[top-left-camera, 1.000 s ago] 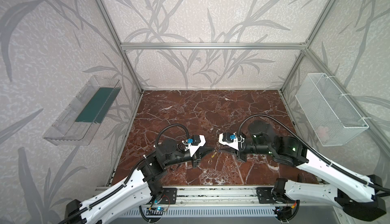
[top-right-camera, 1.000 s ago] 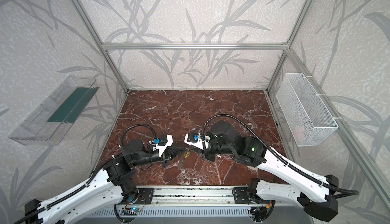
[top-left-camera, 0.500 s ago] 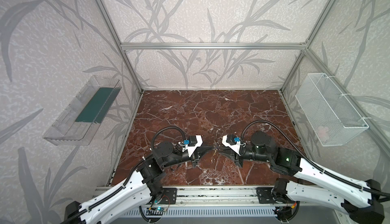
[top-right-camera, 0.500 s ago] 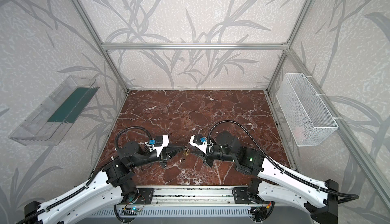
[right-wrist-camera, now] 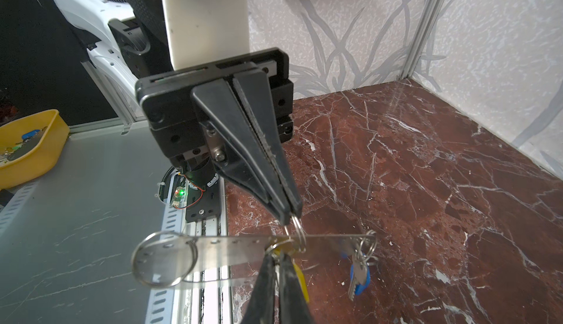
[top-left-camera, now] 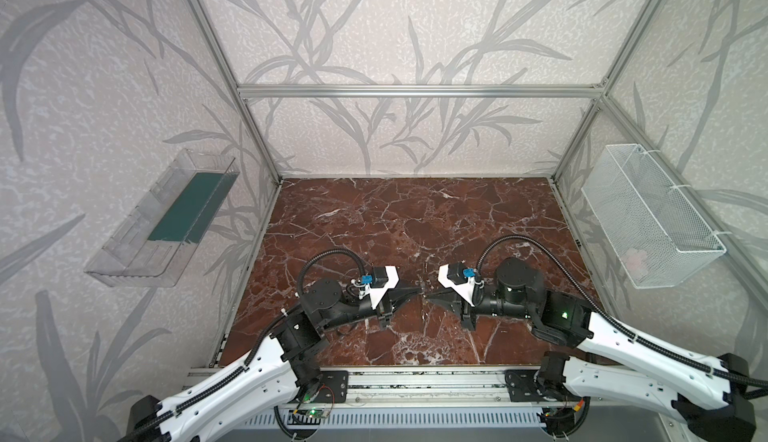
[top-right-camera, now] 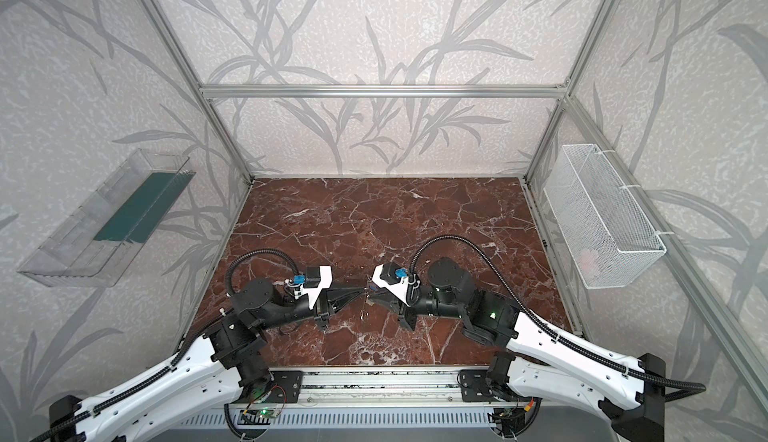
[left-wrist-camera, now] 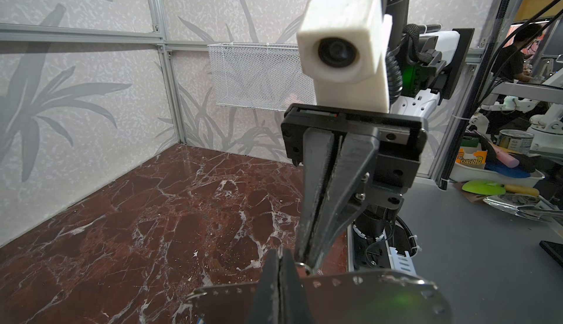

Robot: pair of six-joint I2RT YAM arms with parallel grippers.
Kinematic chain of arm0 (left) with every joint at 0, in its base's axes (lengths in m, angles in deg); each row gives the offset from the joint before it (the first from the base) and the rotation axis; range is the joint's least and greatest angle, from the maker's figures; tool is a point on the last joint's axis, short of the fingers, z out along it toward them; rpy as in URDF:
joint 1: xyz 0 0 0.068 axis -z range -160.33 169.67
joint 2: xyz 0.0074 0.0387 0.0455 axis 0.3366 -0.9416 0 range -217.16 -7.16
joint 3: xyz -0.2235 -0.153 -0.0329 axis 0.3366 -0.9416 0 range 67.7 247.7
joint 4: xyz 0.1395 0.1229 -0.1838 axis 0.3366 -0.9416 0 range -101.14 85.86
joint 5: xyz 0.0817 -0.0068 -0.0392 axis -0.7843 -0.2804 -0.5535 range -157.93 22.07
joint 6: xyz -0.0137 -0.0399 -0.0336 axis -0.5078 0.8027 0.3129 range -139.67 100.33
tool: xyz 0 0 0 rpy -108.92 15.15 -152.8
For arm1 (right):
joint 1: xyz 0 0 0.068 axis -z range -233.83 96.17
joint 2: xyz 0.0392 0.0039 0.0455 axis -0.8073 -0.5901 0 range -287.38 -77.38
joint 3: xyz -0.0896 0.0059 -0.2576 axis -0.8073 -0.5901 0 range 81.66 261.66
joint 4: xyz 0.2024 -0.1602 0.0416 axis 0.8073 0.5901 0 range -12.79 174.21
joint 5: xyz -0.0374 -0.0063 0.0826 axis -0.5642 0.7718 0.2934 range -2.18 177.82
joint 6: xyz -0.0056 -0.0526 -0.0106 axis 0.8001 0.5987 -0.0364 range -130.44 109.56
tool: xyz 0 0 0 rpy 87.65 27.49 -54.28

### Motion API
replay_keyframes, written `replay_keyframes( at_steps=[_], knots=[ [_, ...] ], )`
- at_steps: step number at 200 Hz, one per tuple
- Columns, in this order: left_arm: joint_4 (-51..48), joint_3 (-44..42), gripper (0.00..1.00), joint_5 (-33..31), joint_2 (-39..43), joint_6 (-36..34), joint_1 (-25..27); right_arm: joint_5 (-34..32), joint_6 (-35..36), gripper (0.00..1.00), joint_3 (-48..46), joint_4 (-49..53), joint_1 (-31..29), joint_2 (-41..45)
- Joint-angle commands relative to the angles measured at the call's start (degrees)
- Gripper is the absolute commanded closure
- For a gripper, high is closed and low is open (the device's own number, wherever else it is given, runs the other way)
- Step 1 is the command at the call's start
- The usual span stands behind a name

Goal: Put the keys on the keyring

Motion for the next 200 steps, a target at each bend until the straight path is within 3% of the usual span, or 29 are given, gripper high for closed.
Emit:
replay_keyframes(
  at_steps=[1,23,124,200],
  knots=[
    [3.6,-0.8,1.00,0.0,0.9,0.6,-0.3,0.8,-0.7,0.93,-0.1,-1.0,0.0,-0.6],
    [3.9,-1.0,1.00,-0.1,1.4,0.6,-0.3,0.2,-0.9,0.93,-0.2,-0.9,0.0,-1.3],
    [4.0,-2.1,1.00,-2.1,2.9,0.7,-0.3,1.2,-1.5,0.73,-0.4,0.3,0.0,-0.1],
    [6.1,-3.0,1.00,-3.3,2.5,1.1,-0.3,0.1,-2.9,0.72,0.2,-1.9,-1.0,-2.4]
  ],
)
